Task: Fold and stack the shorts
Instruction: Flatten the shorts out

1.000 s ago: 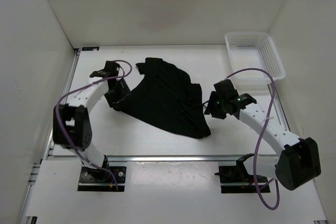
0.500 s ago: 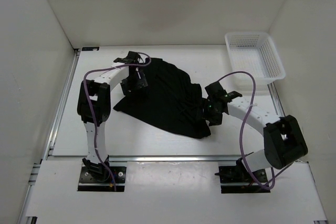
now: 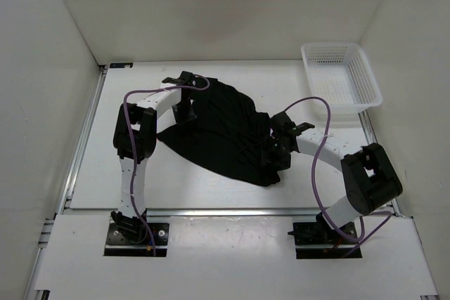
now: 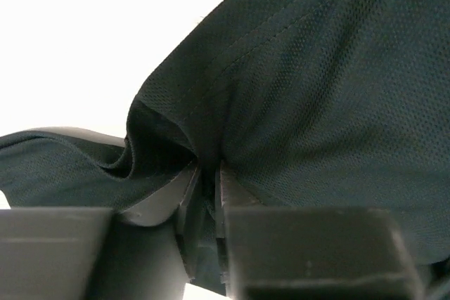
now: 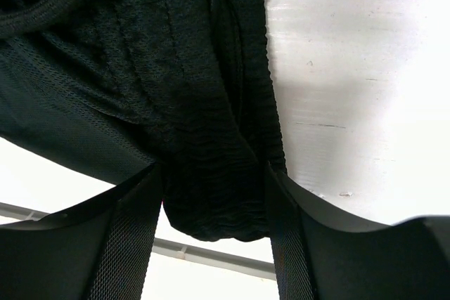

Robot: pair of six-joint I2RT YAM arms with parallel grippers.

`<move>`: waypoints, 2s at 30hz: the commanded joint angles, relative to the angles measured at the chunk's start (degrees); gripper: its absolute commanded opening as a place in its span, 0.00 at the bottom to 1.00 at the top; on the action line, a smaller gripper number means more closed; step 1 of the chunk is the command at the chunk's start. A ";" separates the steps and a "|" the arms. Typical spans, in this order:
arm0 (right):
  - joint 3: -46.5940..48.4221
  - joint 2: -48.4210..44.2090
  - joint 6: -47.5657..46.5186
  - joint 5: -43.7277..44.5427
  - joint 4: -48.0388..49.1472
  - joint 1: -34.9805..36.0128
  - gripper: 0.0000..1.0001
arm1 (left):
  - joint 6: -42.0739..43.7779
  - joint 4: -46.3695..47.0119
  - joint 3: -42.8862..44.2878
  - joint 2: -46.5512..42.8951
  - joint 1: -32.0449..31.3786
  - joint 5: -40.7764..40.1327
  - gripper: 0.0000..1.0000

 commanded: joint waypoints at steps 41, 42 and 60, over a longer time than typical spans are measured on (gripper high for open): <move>-2.29 -13.56 0.44 10.14 -5.89 0.88 0.00 | 1.88 -3.55 -3.42 -15.29 -0.72 -2.20 0.41; -2.82 -13.04 0.44 10.14 -5.89 0.88 0.00 | 1.88 -3.55 -3.43 -15.30 -0.72 -2.20 0.52; -2.82 -11.81 0.44 10.14 -5.89 0.88 0.00 | 2.32 0.58 -5.36 -7.48 -1.78 3.60 0.52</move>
